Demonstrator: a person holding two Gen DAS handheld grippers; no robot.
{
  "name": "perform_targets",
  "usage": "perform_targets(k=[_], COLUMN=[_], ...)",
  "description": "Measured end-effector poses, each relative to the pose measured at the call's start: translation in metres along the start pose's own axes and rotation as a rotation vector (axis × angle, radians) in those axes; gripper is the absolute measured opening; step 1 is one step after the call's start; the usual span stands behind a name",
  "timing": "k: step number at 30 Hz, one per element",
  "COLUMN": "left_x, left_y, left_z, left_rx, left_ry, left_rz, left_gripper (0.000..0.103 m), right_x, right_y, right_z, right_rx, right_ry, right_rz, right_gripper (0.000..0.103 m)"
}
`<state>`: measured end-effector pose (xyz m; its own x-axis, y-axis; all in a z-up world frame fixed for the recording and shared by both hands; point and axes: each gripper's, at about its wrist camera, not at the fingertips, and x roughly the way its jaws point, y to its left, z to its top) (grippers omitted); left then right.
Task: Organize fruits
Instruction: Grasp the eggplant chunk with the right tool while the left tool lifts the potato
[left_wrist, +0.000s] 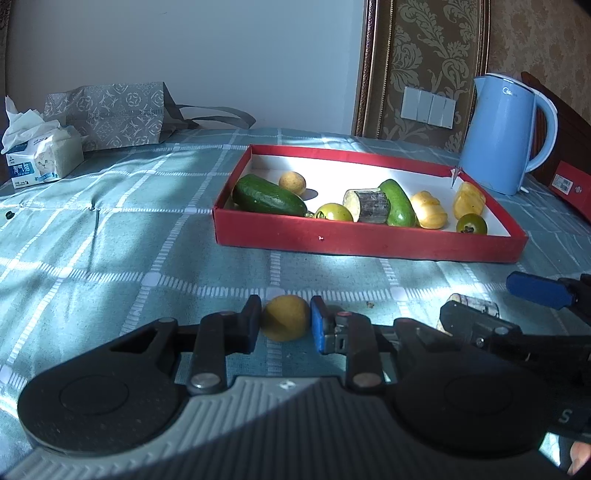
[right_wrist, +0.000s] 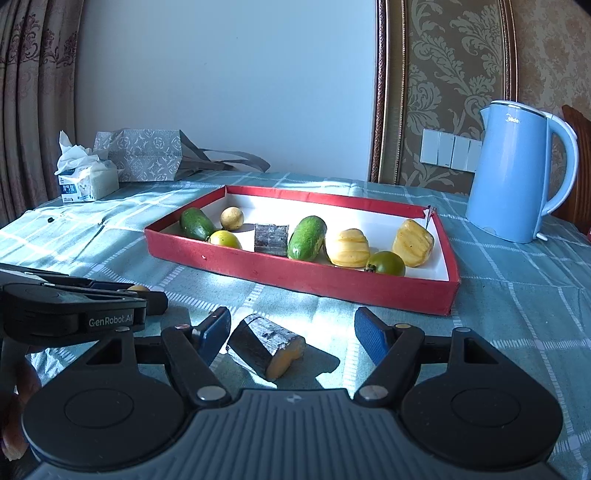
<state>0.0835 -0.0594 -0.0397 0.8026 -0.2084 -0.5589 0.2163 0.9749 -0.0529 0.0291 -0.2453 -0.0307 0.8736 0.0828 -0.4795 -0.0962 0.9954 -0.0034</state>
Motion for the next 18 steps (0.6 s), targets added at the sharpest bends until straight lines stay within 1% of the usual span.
perform_targets(k=[2,6,9,11,18], left_x=[0.000,0.000,0.000,0.000,0.000], left_y=[0.000,0.000,0.000,0.001,0.000], left_z=[0.000,0.000,0.000,0.000,0.000], left_rx=[-0.001,-0.002,-0.002,-0.002,-0.006], left_ry=[0.000,0.000,0.000,0.001,0.001], left_rz=[0.000,-0.001,-0.002,-0.004,-0.008], left_gripper=[0.026,0.026,0.026,0.026,0.026], right_x=[-0.002,0.001,0.004,0.008,0.009], right_y=[0.002,0.006,0.008,0.011,0.009], right_z=[-0.002,-0.003,-0.002,-0.002,-0.003], right_rx=[0.016,0.009,0.010,-0.001,0.016], right_ry=[0.001,0.024,0.043,0.071,0.069], right_rz=[0.007,-0.014,-0.001,0.004,0.008], right_gripper=[0.072,0.070,0.058,0.046,0.045])
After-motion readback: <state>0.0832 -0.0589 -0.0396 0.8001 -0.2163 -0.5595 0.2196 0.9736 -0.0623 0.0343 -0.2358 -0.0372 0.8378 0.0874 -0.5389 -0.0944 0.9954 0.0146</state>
